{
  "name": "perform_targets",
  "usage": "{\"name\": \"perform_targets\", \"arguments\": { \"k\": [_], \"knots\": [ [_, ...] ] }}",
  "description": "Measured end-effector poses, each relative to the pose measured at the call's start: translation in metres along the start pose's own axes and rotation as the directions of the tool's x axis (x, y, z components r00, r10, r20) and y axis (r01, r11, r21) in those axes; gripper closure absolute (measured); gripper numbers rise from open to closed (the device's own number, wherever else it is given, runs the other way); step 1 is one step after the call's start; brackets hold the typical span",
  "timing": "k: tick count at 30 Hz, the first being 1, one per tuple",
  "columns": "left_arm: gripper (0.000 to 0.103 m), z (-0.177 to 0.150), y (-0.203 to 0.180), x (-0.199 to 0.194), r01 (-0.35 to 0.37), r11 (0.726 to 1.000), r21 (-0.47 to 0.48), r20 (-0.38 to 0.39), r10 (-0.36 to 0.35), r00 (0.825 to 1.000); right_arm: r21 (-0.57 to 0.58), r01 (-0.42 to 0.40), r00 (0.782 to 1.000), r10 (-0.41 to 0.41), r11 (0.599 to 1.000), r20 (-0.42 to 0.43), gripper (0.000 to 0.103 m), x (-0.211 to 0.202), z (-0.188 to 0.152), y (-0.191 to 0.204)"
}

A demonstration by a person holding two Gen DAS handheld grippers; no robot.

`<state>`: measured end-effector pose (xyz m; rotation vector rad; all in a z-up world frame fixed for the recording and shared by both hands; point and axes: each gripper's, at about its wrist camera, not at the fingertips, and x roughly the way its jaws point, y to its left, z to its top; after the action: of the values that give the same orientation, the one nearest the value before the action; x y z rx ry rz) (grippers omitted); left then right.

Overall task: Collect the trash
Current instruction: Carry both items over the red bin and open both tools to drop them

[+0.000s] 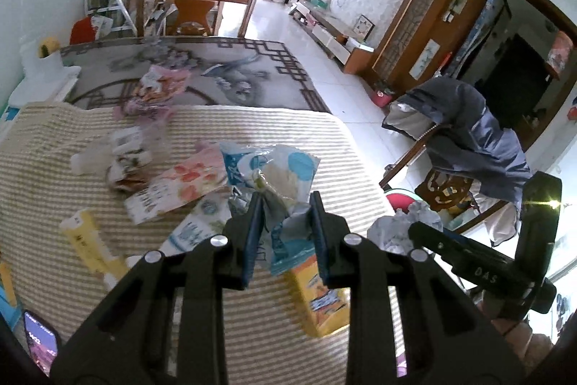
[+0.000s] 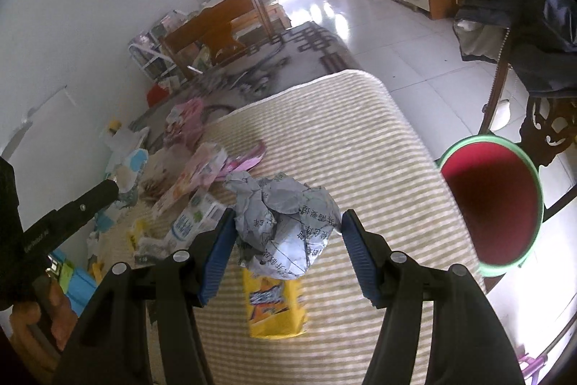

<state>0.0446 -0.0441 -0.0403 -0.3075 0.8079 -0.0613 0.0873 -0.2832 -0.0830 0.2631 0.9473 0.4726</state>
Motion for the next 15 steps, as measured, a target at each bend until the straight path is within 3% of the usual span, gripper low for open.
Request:
{"name": "perform_targets", "arguments": {
  "k": [15],
  "knots": [
    [0.078, 0.019, -0.092, 0.063, 0.067, 0.996, 0.067, -0.063, -0.062, 0.996, 0.095, 0.041, 0.999, -0.043, 0.995, 0.02, 0.044, -0.015, 0.036, -0.1]
  ]
}}
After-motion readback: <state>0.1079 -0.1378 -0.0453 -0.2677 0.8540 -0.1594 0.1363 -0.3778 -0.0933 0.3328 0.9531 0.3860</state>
